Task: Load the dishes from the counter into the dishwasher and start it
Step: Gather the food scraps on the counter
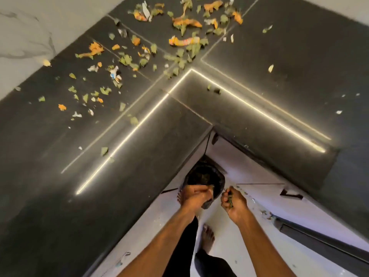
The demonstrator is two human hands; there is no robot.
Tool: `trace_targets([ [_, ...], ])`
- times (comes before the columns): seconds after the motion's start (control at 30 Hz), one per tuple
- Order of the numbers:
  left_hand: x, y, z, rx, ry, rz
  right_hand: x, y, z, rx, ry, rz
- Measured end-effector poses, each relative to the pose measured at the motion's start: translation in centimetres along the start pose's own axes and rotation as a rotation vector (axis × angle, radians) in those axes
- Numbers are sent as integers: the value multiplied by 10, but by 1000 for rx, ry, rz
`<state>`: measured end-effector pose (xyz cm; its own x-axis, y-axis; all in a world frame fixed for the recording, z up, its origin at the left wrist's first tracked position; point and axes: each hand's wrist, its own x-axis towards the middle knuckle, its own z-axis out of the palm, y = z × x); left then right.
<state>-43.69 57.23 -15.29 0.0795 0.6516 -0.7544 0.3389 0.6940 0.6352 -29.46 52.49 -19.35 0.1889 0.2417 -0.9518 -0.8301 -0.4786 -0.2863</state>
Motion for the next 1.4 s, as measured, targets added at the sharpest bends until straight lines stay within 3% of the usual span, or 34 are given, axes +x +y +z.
trace_targets([
  [0.17, 99, -63, 22, 97, 44, -76, 109, 28, -3, 17, 70, -39],
  [0.3, 146, -99, 41, 362, 97, 101, 183, 43, -5, -55, -21, -59],
  [0.5, 172, -125, 53, 602, 20, 112, 196, 48, 7, -142, -125, 10],
  [0.63, 156, -117, 49, 688, 21, 85, 189, 55, -12, -125, -112, -63],
  [0.7, 137, -104, 46, 697, 6, 93, 175, 56, -16, -9, -160, -125],
  [0.83, 78, -58, 35, 605, 1, 230, 94, 31, 2, -28, -185, -252],
  [0.97, 4, 3, 17, 555, 22, 452, -13, -1, 24, -131, -145, -432],
  [1.2, -108, 110, -40, 461, 130, 822, -166, -56, 72, -362, -288, -842],
  [1.4, -97, 166, -105, 437, 350, 833, -205, -91, 162, -643, -395, -1077],
])
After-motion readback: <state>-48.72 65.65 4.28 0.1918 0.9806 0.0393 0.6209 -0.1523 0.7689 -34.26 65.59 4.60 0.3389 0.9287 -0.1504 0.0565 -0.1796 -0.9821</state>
